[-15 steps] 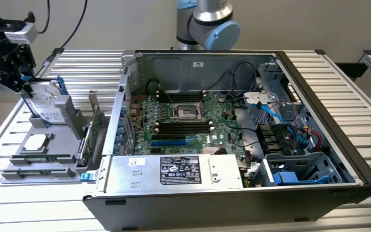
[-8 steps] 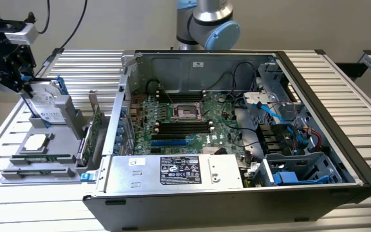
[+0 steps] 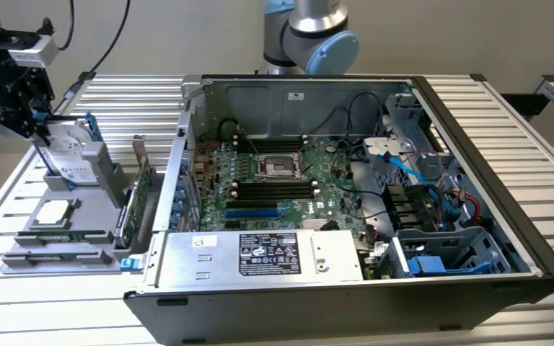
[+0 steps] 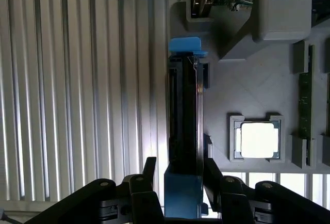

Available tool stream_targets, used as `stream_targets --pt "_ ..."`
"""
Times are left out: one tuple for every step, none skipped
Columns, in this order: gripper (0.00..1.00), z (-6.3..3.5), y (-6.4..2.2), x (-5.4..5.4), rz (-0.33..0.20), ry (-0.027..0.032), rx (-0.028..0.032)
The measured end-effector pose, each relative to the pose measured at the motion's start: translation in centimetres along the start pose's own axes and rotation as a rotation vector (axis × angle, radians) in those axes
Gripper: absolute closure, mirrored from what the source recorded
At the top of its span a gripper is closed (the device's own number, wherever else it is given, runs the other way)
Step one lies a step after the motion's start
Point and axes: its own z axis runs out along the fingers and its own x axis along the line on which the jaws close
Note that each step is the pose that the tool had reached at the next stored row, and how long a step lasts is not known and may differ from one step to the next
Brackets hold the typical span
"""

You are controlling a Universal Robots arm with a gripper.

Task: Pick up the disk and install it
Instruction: 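Pick up the disk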

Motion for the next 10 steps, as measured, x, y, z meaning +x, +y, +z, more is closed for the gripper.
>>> stream_targets --pt "0.52 0.0 0.0 0.0 0.0 0.0017 0.0002" --pt "0.52 0.0 0.0 -0.01 0.0 0.0029 0.0005" --pt "0.52 0.0 0.0 -0.01 0.0 0.004 0.0008" --pt "0.52 0.0 0.0 -0.01 0.0 0.0052 0.0009" --pt "0.52 0.0 0.0 -0.01 0.0 0.0063 0.0009" --pt "0.52 0.0 0.0 -0.01 0.001 0.0073 0.001" --pt "0.52 0.0 0.0 -0.01 0.001 0.0083 0.0012" --pt "0.52 0.01 0.0 -0.01 0.001 0.0092 0.0012" --pt "0.52 0.0 0.0 -0.01 0.001 0.01 0.0014" --pt "0.52 0.01 0.0 -0.01 0.001 0.0109 0.0013"
